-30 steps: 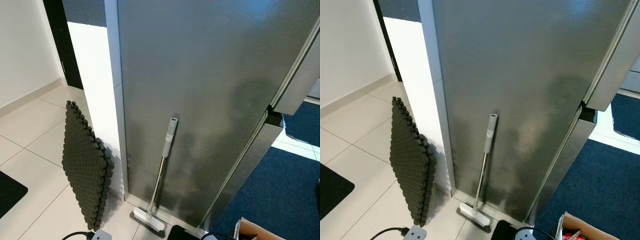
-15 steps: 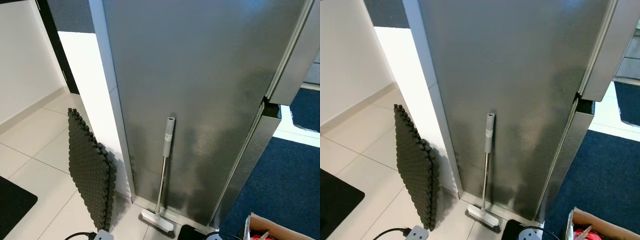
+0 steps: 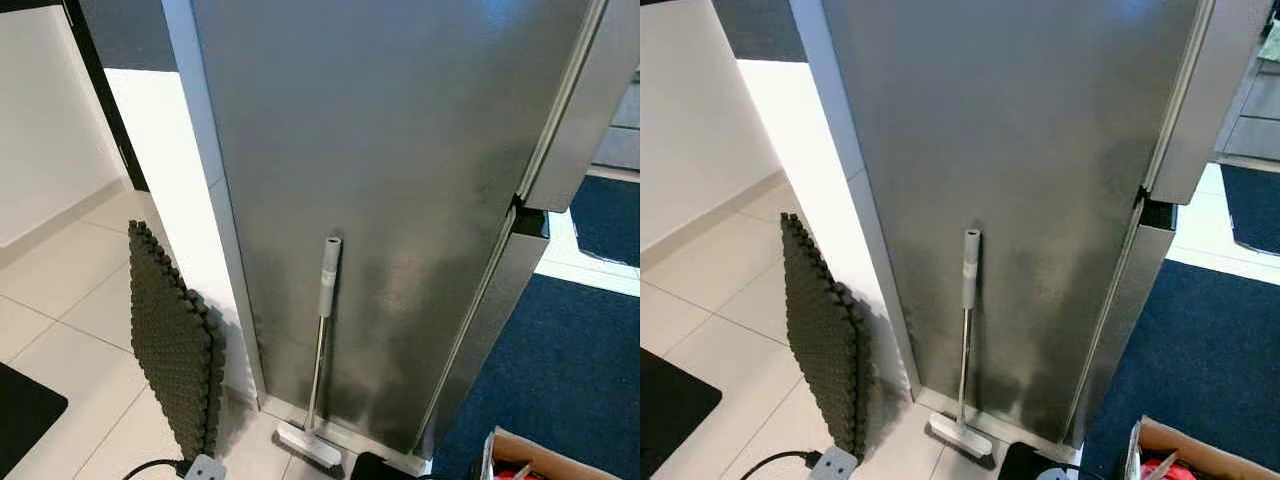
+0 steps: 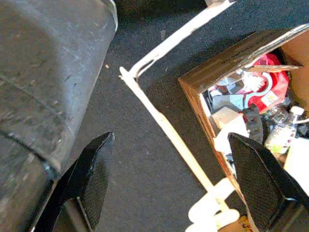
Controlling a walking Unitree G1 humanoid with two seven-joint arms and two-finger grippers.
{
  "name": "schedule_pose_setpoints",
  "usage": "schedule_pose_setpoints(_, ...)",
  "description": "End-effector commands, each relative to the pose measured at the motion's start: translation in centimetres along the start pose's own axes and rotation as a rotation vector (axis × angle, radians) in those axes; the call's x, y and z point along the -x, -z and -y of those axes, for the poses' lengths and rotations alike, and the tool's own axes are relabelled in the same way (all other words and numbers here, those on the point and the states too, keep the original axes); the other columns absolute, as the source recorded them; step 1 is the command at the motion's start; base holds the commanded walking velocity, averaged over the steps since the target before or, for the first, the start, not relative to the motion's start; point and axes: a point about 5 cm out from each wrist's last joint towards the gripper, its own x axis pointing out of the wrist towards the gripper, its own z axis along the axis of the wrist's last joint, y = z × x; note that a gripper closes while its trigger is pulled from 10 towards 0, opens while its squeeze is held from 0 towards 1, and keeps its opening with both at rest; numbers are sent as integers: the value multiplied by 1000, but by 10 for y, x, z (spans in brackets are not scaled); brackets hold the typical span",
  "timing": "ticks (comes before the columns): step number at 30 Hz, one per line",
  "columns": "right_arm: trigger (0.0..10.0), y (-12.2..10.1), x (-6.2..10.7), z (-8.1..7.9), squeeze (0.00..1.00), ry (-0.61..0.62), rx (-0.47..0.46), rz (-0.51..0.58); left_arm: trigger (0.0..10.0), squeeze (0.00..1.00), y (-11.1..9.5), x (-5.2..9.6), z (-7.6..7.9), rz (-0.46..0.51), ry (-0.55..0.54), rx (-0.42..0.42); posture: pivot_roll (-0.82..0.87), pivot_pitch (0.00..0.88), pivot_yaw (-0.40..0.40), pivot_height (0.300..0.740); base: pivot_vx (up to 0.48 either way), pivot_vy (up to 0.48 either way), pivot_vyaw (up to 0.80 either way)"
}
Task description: Sweep floor
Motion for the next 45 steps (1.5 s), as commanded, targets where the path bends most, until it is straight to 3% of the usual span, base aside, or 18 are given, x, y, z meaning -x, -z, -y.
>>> schedule_pose_setpoints(1, 10000, -7, -1, -6, 0, -26, 39, 22, 10000, 0, 4, 0, -1, -14, -9, 8, -11, 0, -40, 740, 0, 0, 0)
schedule_pose_setpoints(6, 10000, -11, -1, -6, 0, -28, 58, 27, 10000, 0, 12, 2, -2, -33, -20, 32, 21, 0, -63, 740, 0, 0, 0)
schedule_pose_setpoints(10, 10000, -25, -1, -9, 0, -34, 90, 48, 10000, 0, 30, 5, 2, -80, -30, 73, 41, 0, -82, 740, 0, 0, 0)
schedule_pose_setpoints(21, 10000, -36, -1, -9, 0, -33, 118, 64, 10000, 0, 33, 6, 4, -90, -30, 74, 52, 0, -88, 740, 0, 0, 0)
schedule_pose_setpoints(26, 10000, -31, -1, -5, 0, -29, 120, 57, 10000, 0, 28, 5, 4, -79, -31, 65, 48, 0, -86, 740, 0, 0, 0)
schedule_pose_setpoints(32, 10000, -8, 1, 6, 0, -17, 116, 20, 10000, 0, 22, 4, 2, -65, -39, 67, 44, 0, -85, 740, -40, 0, 0)
schedule_pose_setpoints(45, 10000, -10, 0, -1, 0, -24, 119, 23, 10000, 0, 27, 5, -1, -75, -47, 77, 49, 0, -89, 740, -274, 0, 0)
